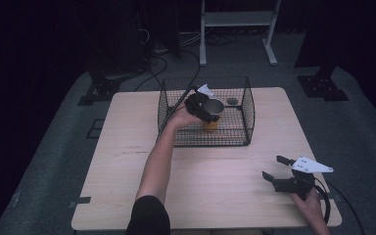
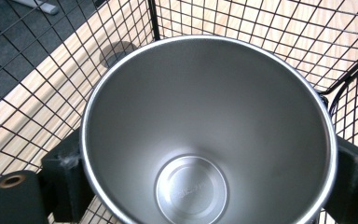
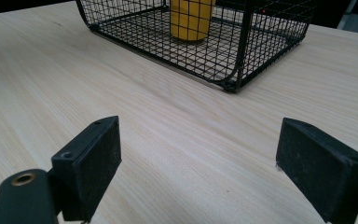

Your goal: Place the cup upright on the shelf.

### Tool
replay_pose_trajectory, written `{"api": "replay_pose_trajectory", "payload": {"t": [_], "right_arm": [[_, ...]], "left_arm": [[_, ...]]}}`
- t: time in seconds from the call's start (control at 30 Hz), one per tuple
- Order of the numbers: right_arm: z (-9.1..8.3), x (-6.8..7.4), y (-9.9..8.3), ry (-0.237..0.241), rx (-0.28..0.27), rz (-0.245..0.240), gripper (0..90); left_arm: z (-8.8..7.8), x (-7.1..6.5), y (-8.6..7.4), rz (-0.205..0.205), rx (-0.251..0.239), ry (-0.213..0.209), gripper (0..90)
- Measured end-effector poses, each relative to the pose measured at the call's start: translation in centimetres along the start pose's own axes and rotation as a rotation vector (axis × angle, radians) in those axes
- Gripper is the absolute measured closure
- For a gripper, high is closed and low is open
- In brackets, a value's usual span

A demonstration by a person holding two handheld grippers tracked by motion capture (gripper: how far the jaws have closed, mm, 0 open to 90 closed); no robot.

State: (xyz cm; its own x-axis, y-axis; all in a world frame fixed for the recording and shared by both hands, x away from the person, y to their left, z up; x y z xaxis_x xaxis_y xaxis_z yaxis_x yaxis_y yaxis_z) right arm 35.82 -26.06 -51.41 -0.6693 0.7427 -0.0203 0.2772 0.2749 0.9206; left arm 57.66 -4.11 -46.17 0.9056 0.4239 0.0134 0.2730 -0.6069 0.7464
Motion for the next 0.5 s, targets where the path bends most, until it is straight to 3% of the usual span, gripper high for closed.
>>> {"api": "replay_pose_trajectory", "payload": {"t": [0.27,0.5], "right_arm": [[0.0,0.0,0.0,-0.001,-0.001,0.003,13.0],[0.0,0.0,0.0,0.000,0.000,0.004,13.0]], "left_arm": [[-0.2,0.3,0.2,0.001,-0.001,0.033,3.5],[-0.8,0.0,1.2,-0.002,-0.053,0.034,2.7]]}}
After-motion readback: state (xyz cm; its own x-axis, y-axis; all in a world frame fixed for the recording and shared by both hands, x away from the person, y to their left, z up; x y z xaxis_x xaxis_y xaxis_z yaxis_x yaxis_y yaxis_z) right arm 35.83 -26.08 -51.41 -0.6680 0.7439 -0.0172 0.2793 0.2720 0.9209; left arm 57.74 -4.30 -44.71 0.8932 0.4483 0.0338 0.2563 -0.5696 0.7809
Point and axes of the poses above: each handheld gripper's, and its own axes: z roughly forward along the jaws, y roughly out of its top, x roughly to its left, the point moved 9 cm from there along z, roughly forward along the jaws, and after that the axes turned 2 degrees about -z, right-handed, at the moved point
